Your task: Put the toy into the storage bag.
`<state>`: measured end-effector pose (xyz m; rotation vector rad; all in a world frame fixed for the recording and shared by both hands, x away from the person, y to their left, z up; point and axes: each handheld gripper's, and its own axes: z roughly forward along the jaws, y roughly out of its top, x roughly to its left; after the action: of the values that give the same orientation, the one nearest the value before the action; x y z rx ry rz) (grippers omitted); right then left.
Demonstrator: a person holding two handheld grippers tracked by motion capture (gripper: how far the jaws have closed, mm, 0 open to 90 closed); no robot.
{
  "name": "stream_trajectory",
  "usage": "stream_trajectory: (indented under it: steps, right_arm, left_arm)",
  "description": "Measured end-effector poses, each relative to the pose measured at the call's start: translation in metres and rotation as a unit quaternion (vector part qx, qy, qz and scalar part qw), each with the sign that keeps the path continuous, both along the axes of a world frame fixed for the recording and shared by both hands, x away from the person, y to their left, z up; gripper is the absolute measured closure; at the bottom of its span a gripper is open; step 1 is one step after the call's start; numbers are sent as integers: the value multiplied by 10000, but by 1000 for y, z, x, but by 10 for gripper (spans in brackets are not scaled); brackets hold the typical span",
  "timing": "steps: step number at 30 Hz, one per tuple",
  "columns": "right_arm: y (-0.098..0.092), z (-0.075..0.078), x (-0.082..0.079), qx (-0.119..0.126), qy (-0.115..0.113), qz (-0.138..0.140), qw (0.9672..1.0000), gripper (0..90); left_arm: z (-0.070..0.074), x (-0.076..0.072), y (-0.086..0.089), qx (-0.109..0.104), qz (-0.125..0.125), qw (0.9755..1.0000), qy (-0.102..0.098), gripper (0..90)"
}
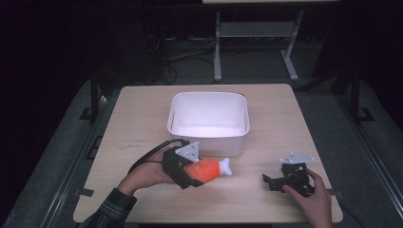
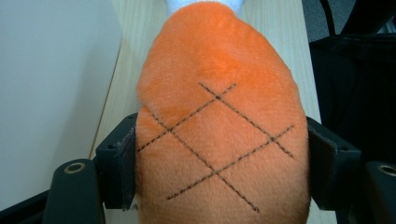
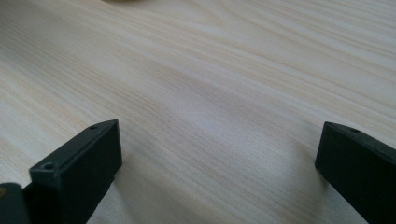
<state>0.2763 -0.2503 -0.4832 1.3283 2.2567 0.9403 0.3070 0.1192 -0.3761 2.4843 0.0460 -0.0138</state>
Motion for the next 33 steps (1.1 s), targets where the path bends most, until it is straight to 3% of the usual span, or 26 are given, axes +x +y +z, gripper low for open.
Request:
stream_trajectory:
  steps: [24, 33]
  right_arm:
    - [0, 0, 0, 1, 1, 6, 10000, 0]
    - [0, 0, 0, 4, -4, 1, 10000, 0]
  left_arm:
    - [44, 11, -7, -86, -250, 9996, -93, 251]
    - [60, 21, -9, -97, -275, 9995, -146, 251]
